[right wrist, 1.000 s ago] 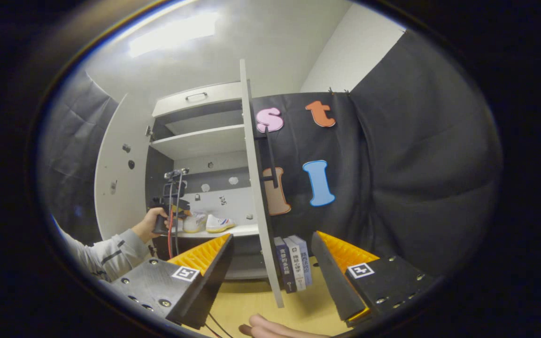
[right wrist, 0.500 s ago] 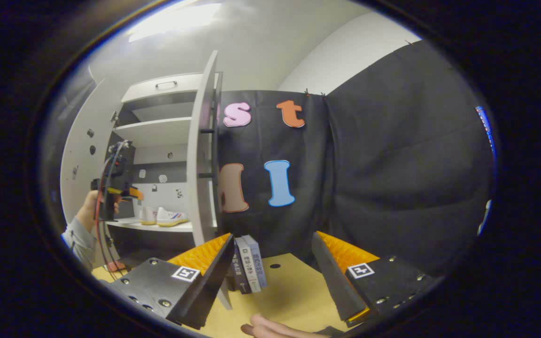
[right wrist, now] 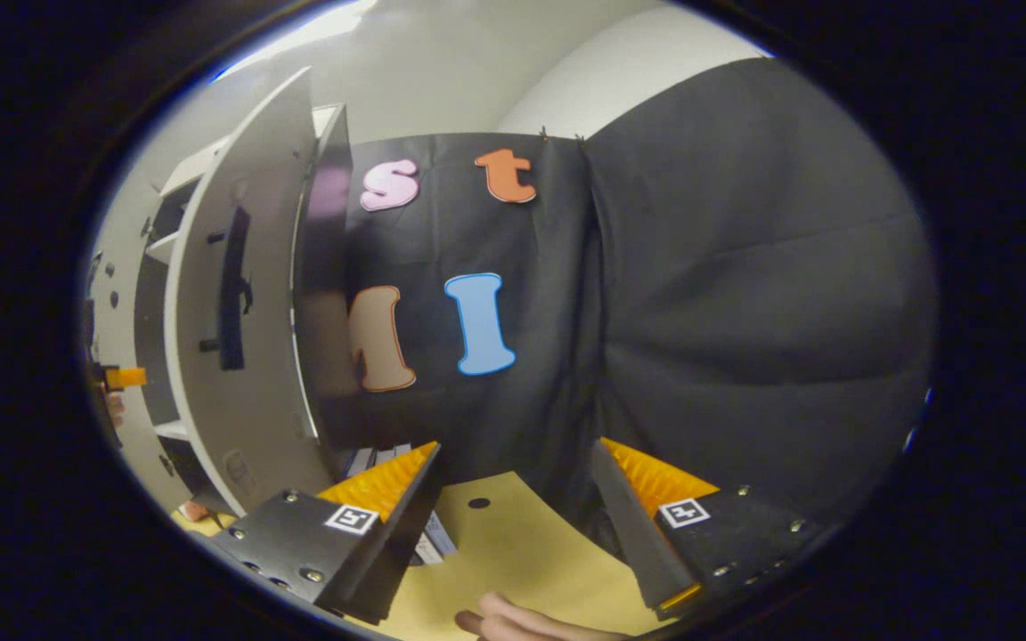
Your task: Grab one shoe with the right hand and put it into the shoe cabinet, grab the other shoe with the left hand and put it into the shoe cabinet; then close the right door with the right hand and the left door with the left hand.
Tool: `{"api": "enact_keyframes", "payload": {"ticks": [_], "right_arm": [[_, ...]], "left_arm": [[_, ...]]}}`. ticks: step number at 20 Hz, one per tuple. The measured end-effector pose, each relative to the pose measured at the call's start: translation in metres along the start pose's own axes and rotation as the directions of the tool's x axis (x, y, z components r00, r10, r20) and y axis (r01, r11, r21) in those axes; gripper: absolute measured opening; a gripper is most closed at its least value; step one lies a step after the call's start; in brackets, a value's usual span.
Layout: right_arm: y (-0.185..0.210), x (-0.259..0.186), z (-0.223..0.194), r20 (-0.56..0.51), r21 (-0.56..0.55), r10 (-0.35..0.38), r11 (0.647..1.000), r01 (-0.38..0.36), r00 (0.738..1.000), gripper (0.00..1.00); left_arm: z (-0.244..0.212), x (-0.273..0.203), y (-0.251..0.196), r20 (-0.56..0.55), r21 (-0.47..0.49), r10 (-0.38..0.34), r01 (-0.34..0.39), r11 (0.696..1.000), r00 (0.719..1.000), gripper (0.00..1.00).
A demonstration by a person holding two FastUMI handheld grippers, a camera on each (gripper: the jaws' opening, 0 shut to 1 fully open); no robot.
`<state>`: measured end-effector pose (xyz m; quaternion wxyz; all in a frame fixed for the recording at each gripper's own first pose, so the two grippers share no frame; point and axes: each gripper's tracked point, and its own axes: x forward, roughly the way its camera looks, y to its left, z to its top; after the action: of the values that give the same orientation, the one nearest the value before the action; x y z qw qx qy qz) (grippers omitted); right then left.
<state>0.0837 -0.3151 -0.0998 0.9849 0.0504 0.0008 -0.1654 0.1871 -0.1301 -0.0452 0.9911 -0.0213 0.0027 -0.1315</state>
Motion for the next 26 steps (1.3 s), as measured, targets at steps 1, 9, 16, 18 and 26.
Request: {"api": "enact_keyframes", "payload": {"ticks": [1,9,16,18,26], "right_arm": [[-0.002,0.010,0.009,-0.010,0.008,0.003,1.000,-0.003,1.000,0.98],[0.013,0.055,0.064,-0.032,-0.074,0.156,0.985,-0.158,0.987,0.99],[0.075,0.063,0.068,-0.083,-0.065,0.283,0.955,-0.288,0.956,0.99],[0.086,0.065,0.072,-0.089,-0.033,0.278,0.959,-0.282,0.956,0.99],[0.151,0.027,0.070,-0.123,-0.078,0.333,0.936,-0.344,0.935,0.99]], "left_arm": [[-0.005,-0.020,0.000,-0.006,-0.025,-0.018,0.018,1.000,1.000,0.94],[-0.046,-0.156,-0.013,-0.069,0.007,-0.177,0.178,0.984,0.982,0.97],[-0.071,-0.214,0.024,-0.080,-0.026,-0.147,0.146,0.989,0.986,0.97],[-0.069,-0.227,0.034,-0.081,0.024,-0.128,0.131,0.991,0.988,0.97],[-0.043,-0.282,0.061,-0.018,0.074,-0.061,0.062,0.995,0.998,0.99]]}}
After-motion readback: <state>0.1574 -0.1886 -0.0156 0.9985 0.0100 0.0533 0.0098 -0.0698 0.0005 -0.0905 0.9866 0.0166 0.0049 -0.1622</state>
